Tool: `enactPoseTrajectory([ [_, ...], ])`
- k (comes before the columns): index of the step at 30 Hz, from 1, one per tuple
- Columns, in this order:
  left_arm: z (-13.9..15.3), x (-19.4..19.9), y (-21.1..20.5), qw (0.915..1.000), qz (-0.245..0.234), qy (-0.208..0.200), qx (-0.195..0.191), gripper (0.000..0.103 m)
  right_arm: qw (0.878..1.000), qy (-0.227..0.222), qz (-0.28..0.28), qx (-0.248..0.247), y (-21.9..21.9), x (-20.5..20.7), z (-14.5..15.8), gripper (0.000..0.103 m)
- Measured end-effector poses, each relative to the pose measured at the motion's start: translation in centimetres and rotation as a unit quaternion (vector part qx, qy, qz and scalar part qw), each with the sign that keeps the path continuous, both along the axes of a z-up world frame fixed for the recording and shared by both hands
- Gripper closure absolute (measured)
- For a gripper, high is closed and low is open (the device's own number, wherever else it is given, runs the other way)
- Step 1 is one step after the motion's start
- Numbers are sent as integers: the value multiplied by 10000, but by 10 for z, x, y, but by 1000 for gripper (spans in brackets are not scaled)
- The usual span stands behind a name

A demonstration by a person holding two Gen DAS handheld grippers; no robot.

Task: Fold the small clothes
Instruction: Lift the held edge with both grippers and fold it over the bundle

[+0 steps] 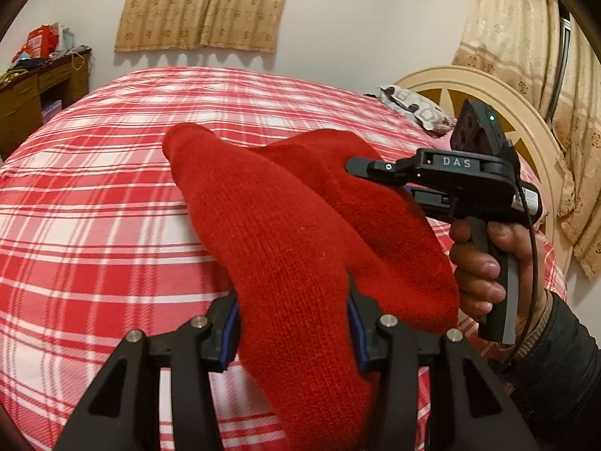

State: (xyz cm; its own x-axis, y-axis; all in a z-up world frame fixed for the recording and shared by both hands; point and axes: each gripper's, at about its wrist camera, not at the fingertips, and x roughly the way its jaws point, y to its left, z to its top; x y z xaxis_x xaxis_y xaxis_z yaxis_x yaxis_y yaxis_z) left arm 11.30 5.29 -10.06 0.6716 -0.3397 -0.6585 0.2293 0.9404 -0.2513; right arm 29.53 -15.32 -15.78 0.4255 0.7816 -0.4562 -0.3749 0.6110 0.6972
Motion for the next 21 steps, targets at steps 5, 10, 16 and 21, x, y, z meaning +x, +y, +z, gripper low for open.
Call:
enactPoseTrajectory([
  [5, -1, -4, 19, 9998, 196, -13, 36, 55, 9998, 29, 216, 25, 30, 5, 0, 82],
  [10, -4, -10, 36, 9993, 361, -7, 114, 55, 9990, 44, 443, 18, 60, 5, -1, 82],
  [16, -8, -18, 57, 9983, 569, 24, 99, 55, 9979, 71, 642, -11, 92, 5, -1, 82],
  [21, -9, -26, 67, 9974, 719, -20, 107, 55, 9965, 73, 829, -41, 114, 4, 0, 82],
])
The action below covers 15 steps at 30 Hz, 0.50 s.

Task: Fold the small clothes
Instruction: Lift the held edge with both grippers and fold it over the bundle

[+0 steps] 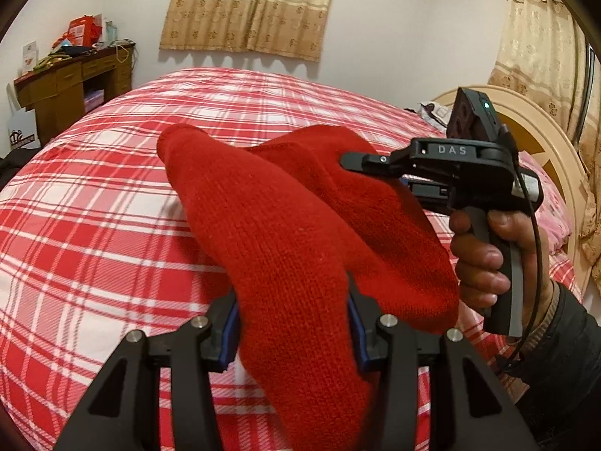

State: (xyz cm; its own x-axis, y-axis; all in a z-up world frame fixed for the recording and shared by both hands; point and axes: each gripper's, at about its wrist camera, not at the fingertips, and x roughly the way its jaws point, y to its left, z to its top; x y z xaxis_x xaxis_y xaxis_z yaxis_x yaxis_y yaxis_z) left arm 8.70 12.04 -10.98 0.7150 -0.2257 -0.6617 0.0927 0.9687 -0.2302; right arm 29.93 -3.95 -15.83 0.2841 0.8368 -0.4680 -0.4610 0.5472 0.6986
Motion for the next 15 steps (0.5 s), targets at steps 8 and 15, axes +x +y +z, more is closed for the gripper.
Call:
enactPoseTrajectory([
  [8, -3, -6, 24, 9998, 203, 29, -39, 55, 9995, 6, 291, -87, 33, 2, -2, 82],
  [15, -9, -10, 36, 9993, 345, 101, -42, 55, 9990, 70, 427, -116, 55, 2, -9, 82],
])
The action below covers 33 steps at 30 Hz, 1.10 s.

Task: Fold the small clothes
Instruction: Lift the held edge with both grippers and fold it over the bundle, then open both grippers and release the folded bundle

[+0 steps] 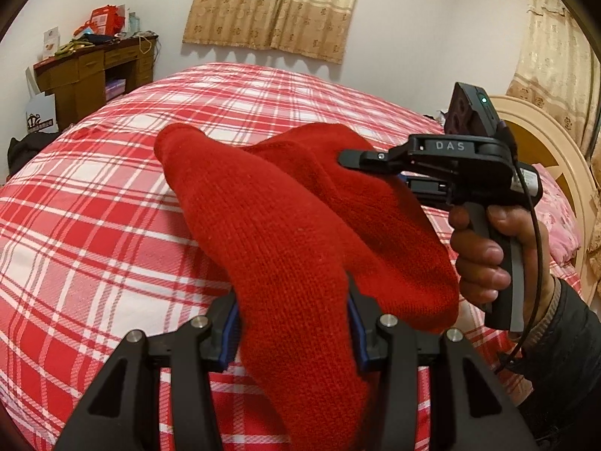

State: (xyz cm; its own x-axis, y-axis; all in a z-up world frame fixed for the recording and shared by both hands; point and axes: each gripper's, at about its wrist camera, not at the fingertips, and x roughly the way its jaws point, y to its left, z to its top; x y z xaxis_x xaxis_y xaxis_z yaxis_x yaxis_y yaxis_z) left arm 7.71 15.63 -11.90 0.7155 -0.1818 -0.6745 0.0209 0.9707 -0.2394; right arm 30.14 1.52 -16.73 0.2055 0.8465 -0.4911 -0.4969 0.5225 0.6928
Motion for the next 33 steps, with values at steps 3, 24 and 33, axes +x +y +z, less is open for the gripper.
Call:
enactPoseTrajectory([
  [3, -4, -2, 2, 10000, 31, 58, -25, 55, 10000, 34, 34, -48, 6, 2, -5, 82],
  [24, -20, -15, 4, 9993, 98, 346, 84, 41, 9978, 250, -201, -576, 4, 10, -36, 80],
  [33, 21, -39, -1, 9960, 364, -366, 730, 16, 9974, -534, -457, -184, -29, -32, 6, 75],
])
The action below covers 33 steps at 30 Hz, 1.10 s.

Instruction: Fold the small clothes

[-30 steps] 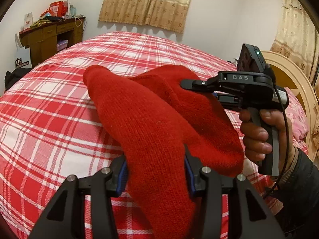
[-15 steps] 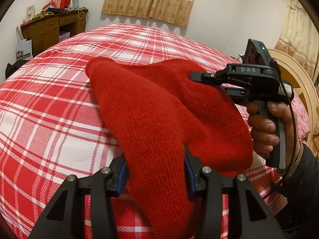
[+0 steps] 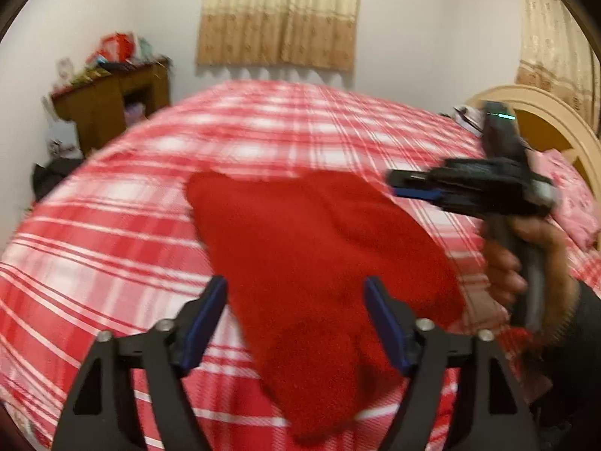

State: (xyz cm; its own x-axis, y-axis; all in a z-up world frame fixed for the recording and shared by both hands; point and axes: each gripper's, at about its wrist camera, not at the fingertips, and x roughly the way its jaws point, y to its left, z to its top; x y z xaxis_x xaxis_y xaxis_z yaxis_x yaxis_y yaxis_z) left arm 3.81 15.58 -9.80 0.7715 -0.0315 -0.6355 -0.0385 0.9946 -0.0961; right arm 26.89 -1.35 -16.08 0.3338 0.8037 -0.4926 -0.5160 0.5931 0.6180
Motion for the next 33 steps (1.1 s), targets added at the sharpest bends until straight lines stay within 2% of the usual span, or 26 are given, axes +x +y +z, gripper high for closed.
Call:
enactPoseTrajectory([
  [2, -3, 1, 9, 9997, 221, -47, 135, 14, 9986, -313, 378, 197, 5, -27, 17, 66],
  [4, -12, 7, 16, 9988, 411, 66, 270, 14, 9954, -403, 809, 320, 14, -48, 21, 60],
  [6, -25, 11, 24, 9984, 452, 298, 133, 14, 9923, -336, 1150, 308, 24, -61, 14, 60],
  [8, -33, 10, 32, 9980, 479, 394, -135, 14, 9942, -306, 1026, 32, 28, -65, 1, 60],
  [10, -39, 11, 33, 9977, 437, 468, -237, 13, 9970, -149, 691, -324, 26, -58, -16, 60],
  [11, -41, 11, 31, 9976, 406, 501, -264, 11, 9976, -33, 601, -327, 24, -54, -22, 60],
  [13, -48, 12, 30, 9973, 420, 541, -265, 6, 9983, 183, 545, 53, 12, -47, -32, 60],
  [15, -55, 11, 30, 9972, 459, 506, -312, 0, 9979, 256, 568, 147, 10, -45, -37, 61],
  [17, -58, 8, 33, 9968, 440, 440, -501, 0, 9980, 115, 591, 183, 7, -47, -41, 64],
  [19, -58, 6, 35, 9963, 436, 428, -599, 0, 9976, 254, 500, 410, -1, -45, -48, 67],
  [22, -54, 7, 32, 9967, 459, 429, -513, 0, 9960, 417, 415, 672, -11, -47, -53, 67],
  [25, -45, 6, 29, 9967, 514, 451, -447, 0, 9977, 307, 367, 477, -6, -53, -48, 67],
  [28, -33, 2, 29, 9968, 583, 421, -351, 0, 9997, 108, 214, 109, -6, -63, -30, 63],
  [30, -21, -4, 29, 9974, 630, 247, -256, 0, 9998, -130, 98, -94, -5, -74, -15, 55],
  [32, -10, -8, 30, 9976, 671, 88, -164, 0, 9977, -538, -139, -376, -4, -88, 2, 41],
  [33, -4, -11, 29, 9973, 725, 0, -66, 0, 9954, -734, -287, -547, -4, -93, 9, 40],
])
